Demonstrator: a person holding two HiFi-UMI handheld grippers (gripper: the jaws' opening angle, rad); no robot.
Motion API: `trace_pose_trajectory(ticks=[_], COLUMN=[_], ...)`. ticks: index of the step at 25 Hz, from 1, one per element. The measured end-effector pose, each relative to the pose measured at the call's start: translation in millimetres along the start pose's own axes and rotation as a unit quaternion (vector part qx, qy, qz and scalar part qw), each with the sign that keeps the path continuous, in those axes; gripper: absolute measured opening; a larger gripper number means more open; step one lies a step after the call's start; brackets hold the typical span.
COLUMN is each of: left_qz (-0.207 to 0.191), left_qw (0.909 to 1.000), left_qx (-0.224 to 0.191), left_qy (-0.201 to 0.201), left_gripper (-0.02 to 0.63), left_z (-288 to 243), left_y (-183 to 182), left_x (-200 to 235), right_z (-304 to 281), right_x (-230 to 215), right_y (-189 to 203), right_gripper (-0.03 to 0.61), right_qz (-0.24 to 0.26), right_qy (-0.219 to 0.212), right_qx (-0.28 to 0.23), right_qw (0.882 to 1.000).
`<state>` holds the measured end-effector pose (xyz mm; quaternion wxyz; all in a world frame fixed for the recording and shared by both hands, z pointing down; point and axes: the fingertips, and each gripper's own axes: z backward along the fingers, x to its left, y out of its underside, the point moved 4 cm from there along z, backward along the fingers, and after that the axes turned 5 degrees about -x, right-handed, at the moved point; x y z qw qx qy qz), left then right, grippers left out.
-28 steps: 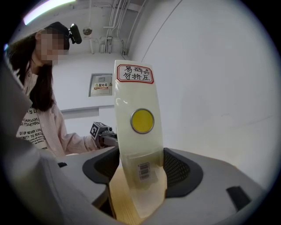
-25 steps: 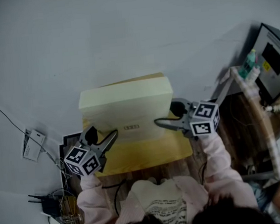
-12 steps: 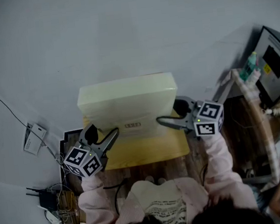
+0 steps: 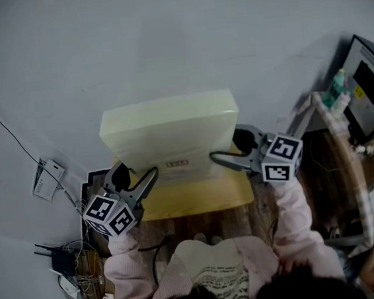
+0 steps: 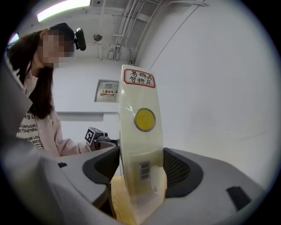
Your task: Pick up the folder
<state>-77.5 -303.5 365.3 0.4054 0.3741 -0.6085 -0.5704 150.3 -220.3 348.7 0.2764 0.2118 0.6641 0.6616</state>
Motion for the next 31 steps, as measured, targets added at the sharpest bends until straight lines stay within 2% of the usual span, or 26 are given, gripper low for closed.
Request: trace_pose_trajectory(ticks=[18,31], left_qz=[-0.005,-0.011], left_qw=[0.9999,0.9999], left_qx=[-0.015,-0.01], left_qy=[-0.003,-0.007], left_gripper=[0.364,0.364], left_z=[5.4,5.8], left_y=[-1.9,1.5], left_x=[-4.8,-8.5], right_z=[2.4,6.2], right_x=[7.1,7.6], right_y=[-3.5,1.0], right_gripper=[0.305,0.305], right_qz=[0.014,0.016], right_qy=[0.008,0.006], right_qx=[-0.009,-0.008], right_qw=[1.0,1.0])
